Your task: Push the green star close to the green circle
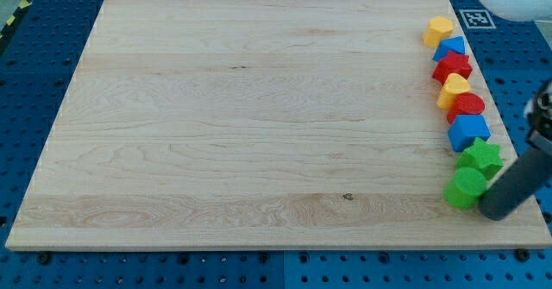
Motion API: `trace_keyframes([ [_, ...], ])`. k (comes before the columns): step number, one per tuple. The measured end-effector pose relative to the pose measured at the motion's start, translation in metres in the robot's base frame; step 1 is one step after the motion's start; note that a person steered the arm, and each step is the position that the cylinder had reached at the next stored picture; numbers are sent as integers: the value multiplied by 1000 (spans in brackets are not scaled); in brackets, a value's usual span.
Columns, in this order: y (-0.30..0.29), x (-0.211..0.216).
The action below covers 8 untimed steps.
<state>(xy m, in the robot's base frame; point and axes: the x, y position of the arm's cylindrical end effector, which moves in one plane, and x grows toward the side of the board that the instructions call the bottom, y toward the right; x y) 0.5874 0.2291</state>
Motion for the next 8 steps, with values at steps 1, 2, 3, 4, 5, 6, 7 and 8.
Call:
trace_keyframes([
  [1,-9,-4],
  [2,-14,-4],
  [3,-7,2],
  [4,31,5],
  [5,33,4],
  [6,4,-5],
  [7,-14,-10],
  [8,-33,-13],
])
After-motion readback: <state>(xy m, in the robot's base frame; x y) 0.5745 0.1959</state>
